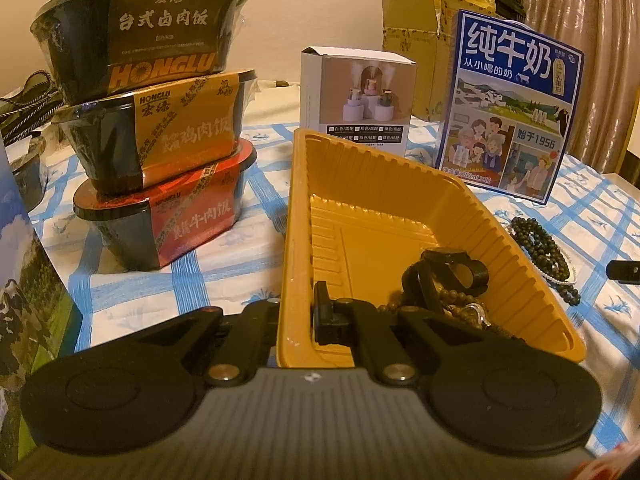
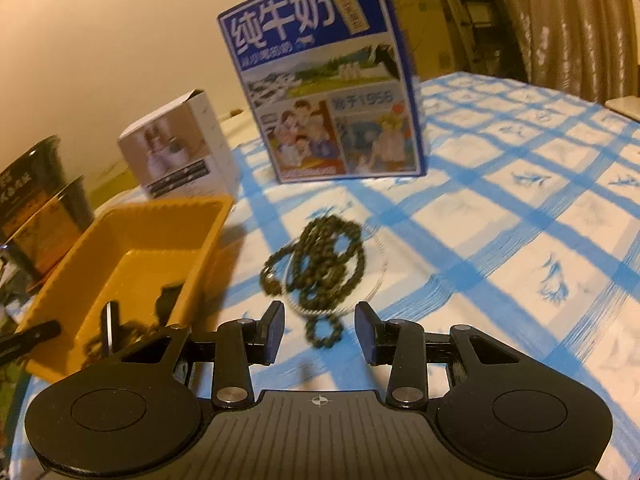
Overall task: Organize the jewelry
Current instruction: 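Move the right gripper to the green bead strands and grasp one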
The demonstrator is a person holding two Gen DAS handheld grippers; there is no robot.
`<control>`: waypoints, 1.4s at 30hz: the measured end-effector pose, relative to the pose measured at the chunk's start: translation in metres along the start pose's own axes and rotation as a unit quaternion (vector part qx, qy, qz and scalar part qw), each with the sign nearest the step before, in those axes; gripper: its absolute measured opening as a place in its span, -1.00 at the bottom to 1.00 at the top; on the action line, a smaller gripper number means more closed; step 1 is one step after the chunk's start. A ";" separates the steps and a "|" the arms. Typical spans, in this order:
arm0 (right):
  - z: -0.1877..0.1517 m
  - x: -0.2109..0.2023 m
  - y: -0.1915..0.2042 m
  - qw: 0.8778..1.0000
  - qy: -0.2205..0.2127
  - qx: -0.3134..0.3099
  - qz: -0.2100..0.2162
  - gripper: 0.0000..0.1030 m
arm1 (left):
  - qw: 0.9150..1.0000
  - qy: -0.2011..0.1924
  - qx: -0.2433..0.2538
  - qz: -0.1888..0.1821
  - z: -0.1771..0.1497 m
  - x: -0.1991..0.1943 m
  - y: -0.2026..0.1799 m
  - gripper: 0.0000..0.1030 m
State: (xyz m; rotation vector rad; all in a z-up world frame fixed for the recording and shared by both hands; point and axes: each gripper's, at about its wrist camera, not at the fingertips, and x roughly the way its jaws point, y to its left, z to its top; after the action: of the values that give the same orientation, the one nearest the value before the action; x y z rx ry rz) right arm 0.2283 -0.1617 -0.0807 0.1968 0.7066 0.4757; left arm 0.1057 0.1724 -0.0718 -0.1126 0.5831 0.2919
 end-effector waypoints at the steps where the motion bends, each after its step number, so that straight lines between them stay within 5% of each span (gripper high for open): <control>1: -0.002 0.000 -0.001 1.000 0.000 0.002 -0.001 -0.24 | 1.000 0.000 0.001 0.000 0.001 0.000 0.000 -0.94; 10: -0.011 0.016 -0.009 1.000 0.017 0.016 -0.009 -0.24 | 1.000 0.000 0.006 -0.001 0.003 0.002 -0.001 -0.94; 31: 0.042 0.072 -0.048 0.997 0.045 -0.059 -0.015 -0.47 | 1.000 0.003 0.000 -0.005 0.003 0.005 0.002 -0.94; 42: 0.045 0.071 -0.015 0.992 0.038 -0.108 0.060 -0.48 | 1.000 0.002 0.001 -0.005 0.004 0.005 0.002 -0.94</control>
State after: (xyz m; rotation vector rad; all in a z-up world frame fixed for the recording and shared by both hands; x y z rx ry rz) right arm 0.3104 -0.1417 -0.0928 0.0186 0.7149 0.6739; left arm 0.1112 0.1758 -0.0718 -0.1142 0.5873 0.2817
